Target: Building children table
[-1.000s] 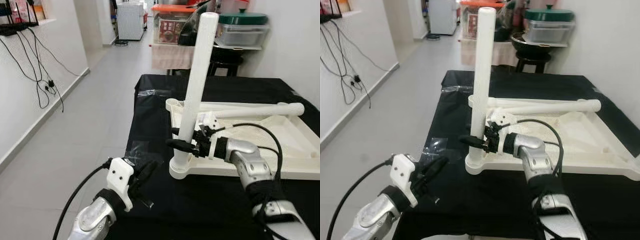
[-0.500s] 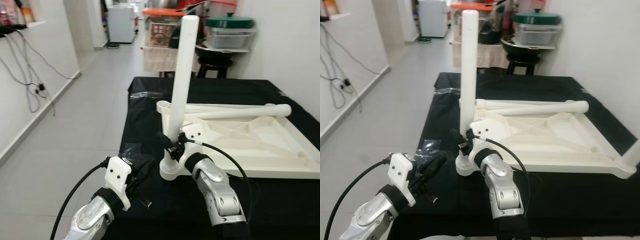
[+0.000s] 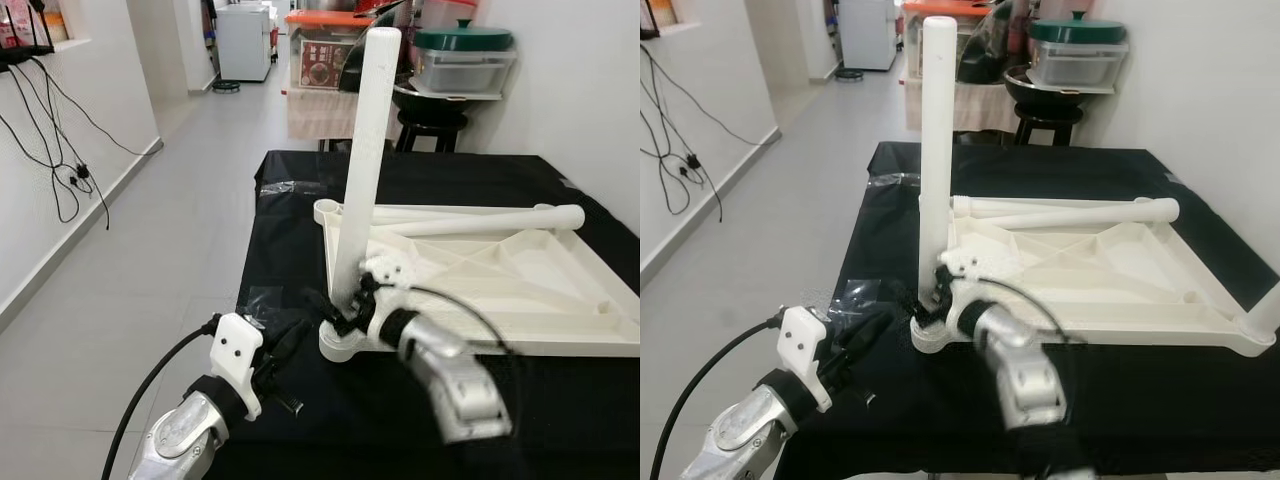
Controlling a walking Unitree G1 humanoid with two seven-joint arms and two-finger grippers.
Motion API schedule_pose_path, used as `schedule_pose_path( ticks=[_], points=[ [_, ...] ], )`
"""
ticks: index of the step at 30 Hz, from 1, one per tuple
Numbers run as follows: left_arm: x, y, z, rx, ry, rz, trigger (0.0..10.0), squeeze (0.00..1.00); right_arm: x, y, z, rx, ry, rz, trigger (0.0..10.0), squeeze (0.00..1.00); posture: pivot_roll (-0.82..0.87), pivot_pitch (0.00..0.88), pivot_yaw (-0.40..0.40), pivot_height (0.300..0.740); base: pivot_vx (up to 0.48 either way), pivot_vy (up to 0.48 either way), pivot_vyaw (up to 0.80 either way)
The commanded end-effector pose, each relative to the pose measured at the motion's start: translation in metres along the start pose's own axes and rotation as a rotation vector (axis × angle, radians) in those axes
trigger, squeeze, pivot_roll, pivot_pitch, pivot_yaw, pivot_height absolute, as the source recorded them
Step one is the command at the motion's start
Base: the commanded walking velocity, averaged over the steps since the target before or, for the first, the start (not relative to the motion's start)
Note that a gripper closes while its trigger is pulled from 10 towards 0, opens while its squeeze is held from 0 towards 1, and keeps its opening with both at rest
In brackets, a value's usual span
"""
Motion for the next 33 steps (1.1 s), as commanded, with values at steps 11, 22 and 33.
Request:
schedule_pose_path(
  ticks=[11, 22, 33],
  points=[
    [0.001, -0.005, -0.001, -0.014, 0.007, -0.007, 10.0, 0.0, 0.04, 0.003, 0.006, -0.126, 0.211, -0.002, 10.0, 0.0, 0.05, 0.0, -0.061, 0.74, 0.0, 0.0, 0.0],
    [0.001, -0.005, -0.001, -0.013, 0.016, -0.014, 10.0, 0.0, 0.055, -0.009, 0.012, -0.16, 0.171, -0.011, 0.0, 0.0, 0.07, 0.0, -0.069, 0.74, 0.0, 0.0, 0.0],
    [0.0, -0.002, 0.001, -0.008, 0.015, -0.008, 10.0, 0.0, 0.045, -0.038, 0.025, -0.125, 0.006, -0.094, 0.0, 0.0, 0.06, 0.0, -0.064, 0.74, 0.0, 0.0, 0.0]
  ],
)
Point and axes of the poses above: a point about 5 cm out from each wrist's last joint towards the gripper, its own z axis pointing back from the gripper into the wrist, its own y axis along the axis of the wrist's last joint, x = y × z, the point moved 3 cm from there along -z, pointing out of the wrist towards the gripper, and after that the axes turned 8 degrees about -z, right-handed, at the moved point
